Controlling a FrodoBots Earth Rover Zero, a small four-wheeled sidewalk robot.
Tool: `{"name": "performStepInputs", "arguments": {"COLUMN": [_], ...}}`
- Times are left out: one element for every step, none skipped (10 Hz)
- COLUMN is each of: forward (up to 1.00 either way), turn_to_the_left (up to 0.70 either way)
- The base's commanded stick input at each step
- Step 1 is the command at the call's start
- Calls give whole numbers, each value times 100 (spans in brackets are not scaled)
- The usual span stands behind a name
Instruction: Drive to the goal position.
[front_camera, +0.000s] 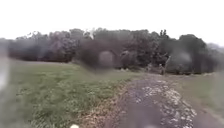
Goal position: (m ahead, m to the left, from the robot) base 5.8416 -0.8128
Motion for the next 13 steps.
{"name": "performStepInputs", "arguments": {"forward": [70, 70, 70, 70, 70, 70, 70, 70, 70, 70, 70, 70, 70], "turn_to_the_left": [-35, -35, -35, -35, -32, -25, 0, 0, 0, 0, -12, -35, -35]}}
